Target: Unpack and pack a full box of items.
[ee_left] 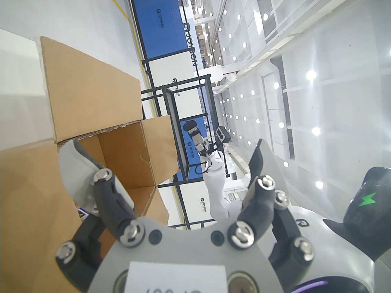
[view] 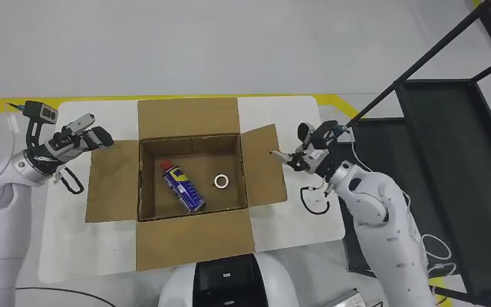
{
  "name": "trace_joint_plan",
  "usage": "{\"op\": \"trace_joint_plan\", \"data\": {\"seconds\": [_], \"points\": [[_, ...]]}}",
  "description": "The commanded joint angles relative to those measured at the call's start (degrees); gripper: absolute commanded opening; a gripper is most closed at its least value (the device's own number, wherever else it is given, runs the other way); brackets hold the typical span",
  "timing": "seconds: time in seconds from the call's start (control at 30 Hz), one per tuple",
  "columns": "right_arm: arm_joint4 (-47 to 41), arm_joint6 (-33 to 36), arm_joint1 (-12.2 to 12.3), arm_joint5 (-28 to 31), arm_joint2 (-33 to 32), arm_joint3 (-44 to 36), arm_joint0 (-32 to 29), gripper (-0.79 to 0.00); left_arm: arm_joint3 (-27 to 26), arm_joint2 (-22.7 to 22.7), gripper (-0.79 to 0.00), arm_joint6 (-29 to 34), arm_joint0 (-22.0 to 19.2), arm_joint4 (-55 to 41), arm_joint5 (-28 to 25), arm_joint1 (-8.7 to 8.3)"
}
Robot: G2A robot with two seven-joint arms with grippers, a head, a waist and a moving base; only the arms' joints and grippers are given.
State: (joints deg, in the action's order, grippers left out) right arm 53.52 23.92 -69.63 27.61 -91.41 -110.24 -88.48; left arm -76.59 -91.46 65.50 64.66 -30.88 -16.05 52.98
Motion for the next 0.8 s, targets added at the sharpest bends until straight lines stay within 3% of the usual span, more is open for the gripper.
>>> {"op": "trace_joint_plan", "data": {"seconds": [0.0, 0.13, 0.3, 0.5, 0.77], "points": [[-0.2, -2.3, -0.1, -3.3, -1.1, -0.8, -2.4, 0.000, 0.0, 0.0, 0.000, 0.0, 0.0, 0.0, 0.0, 0.00], [-6.4, -1.0, -0.1, -8.1, -3.1, -0.1, -5.5, 0.000, 0.0, 0.0, 0.000, 0.0, 0.0, 0.0, 0.0, 0.00], [-18.0, 13.3, 0.3, -14.7, -5.2, 4.6, -2.3, 0.000, 0.0, 0.0, 0.000, 0.0, 0.0, 0.0, 0.0, 0.00], [-12.8, 23.3, 1.1, -21.9, -4.5, 7.2, 3.0, 0.000, 0.0, 0.0, 0.000, 0.0, 0.0, 0.0, 0.0, 0.00], [-6.2, 32.6, 1.9, -20.7, 0.0, 15.1, 11.2, 0.000, 0.0, 0.0, 0.000, 0.0, 0.0, 0.0, 0.0, 0.00]]}}
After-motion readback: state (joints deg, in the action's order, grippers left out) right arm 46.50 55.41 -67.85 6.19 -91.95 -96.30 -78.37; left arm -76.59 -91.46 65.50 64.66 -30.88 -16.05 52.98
